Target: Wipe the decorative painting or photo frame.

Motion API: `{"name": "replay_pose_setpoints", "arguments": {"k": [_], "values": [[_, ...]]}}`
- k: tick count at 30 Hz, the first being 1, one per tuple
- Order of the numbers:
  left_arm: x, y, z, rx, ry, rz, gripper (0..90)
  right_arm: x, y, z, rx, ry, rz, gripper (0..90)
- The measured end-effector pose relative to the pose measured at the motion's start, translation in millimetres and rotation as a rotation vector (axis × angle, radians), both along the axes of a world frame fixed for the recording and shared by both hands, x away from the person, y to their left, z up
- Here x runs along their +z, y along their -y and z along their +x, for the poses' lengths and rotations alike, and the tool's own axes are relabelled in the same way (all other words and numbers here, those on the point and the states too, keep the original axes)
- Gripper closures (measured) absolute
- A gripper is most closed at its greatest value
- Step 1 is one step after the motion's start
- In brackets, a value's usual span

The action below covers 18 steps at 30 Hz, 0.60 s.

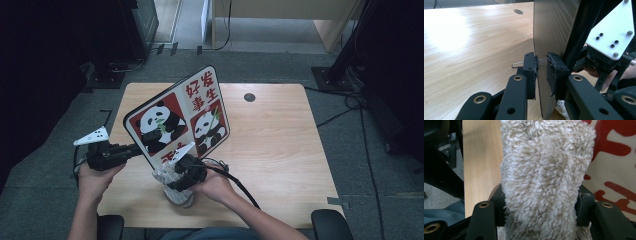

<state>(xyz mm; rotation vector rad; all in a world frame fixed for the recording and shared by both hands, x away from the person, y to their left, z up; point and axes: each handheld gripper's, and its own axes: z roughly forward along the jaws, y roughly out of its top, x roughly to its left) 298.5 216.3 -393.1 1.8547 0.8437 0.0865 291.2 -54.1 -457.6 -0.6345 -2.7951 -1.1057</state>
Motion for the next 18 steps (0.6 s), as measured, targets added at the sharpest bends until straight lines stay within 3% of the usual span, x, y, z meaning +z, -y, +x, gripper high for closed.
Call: {"name": "replay_pose_setpoints", "arguments": {"k": [9,13,18], "values": [[0.2,0.0,0.0,0.003,0.004,0.001,76.9,14.5,-2.1,-3.5,0.031,-0.021,0.069,44.7],[1.2,-0.9,-0.4,0.007,0.010,-0.005,76.5,25.0,-15.0,-5.7,0.057,-0.059,0.079,44.8],[0.7,-0.7,-0.3,0.005,0.010,-0.001,76.3,26.1,-31.6,-8.5,0.093,-0.098,0.090,44.8]]}}
